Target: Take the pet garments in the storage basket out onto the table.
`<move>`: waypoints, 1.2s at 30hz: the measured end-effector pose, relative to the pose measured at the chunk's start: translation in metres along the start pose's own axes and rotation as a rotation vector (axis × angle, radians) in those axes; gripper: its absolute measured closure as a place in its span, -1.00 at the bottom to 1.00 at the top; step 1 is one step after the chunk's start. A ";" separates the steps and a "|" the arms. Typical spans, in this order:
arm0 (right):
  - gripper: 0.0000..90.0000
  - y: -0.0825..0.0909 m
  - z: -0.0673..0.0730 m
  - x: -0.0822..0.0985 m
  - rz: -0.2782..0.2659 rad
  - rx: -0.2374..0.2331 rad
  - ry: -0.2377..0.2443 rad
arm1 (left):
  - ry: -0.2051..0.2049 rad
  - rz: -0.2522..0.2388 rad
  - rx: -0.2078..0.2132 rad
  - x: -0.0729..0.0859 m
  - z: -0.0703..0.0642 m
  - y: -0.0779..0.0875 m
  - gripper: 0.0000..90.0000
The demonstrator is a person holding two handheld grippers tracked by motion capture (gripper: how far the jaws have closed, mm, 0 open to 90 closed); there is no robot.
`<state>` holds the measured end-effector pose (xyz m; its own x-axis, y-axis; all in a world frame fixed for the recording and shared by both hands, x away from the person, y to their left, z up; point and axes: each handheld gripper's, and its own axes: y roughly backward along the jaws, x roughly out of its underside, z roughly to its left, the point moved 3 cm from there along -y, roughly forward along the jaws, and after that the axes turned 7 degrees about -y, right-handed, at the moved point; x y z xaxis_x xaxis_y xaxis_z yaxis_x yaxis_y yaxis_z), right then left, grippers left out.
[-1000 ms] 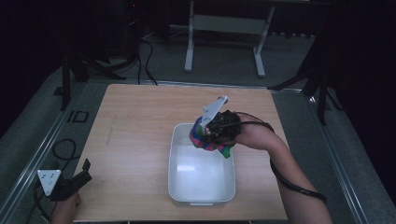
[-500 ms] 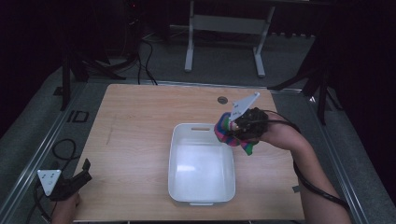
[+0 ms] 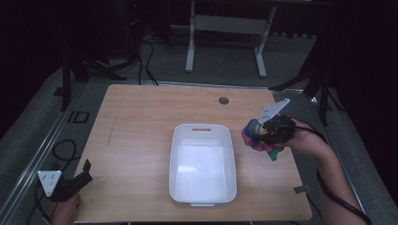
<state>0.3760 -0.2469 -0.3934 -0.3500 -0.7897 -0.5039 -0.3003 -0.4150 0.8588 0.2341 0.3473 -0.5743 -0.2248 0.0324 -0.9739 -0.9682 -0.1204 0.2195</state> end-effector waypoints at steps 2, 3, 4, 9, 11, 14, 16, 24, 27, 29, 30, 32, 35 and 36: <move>0.65 -0.002 -0.004 0.009 0.008 0.005 -0.020 | 0.000 0.000 0.000 0.000 0.000 0.000 -0.98; 0.65 -0.004 -0.006 0.014 0.009 0.004 -0.026 | -0.001 -0.001 -0.001 0.000 0.000 0.000 -0.98; 0.65 -0.005 -0.009 0.017 0.007 0.000 -0.036 | -0.002 -0.001 -0.001 0.000 0.000 0.000 -0.98; 0.65 -0.022 -0.019 0.032 0.031 -0.008 -0.069 | -0.002 -0.001 -0.002 0.000 0.000 0.000 -0.98; 0.65 -0.031 -0.022 0.036 0.040 -0.008 -0.074 | -0.001 -0.001 -0.001 0.000 0.000 0.000 -0.98; 0.65 -0.041 -0.025 0.039 0.052 -0.003 -0.078 | -0.001 0.000 -0.001 0.000 0.000 0.000 -0.98; 0.64 -0.052 -0.027 0.043 0.067 -0.004 -0.082 | -0.002 -0.001 -0.001 0.000 0.000 0.000 -0.98; 0.64 -0.091 -0.037 0.051 0.063 0.012 -0.120 | -0.002 -0.002 0.001 0.000 0.000 0.000 -0.98; 0.63 -0.104 -0.038 0.052 0.062 0.015 -0.131 | -0.003 -0.003 0.001 0.000 0.000 0.000 -0.98; 0.63 -0.112 -0.040 0.053 0.061 0.010 -0.143 | -0.002 -0.003 0.001 0.000 0.000 0.000 -0.98; 0.63 -0.117 -0.040 0.054 0.063 0.005 -0.153 | -0.002 -0.003 0.002 0.000 0.000 0.000 -0.98; 0.63 -0.125 -0.041 0.055 0.073 0.004 -0.161 | -0.003 -0.003 0.002 0.000 0.000 0.000 -0.98; 0.62 -0.137 -0.041 0.058 0.086 0.001 -0.175 | -0.003 -0.003 0.003 0.000 0.000 0.000 -0.98; 0.62 -0.141 -0.041 0.058 0.088 -0.007 -0.178 | -0.003 -0.004 0.003 0.000 0.000 0.000 -0.98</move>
<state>0.4342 -0.2532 -0.5399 -0.5263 -0.7311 -0.4343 -0.2553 -0.3513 0.9008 0.2337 0.3469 -0.5743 -0.2217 0.0353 -0.9745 -0.9693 -0.1174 0.2162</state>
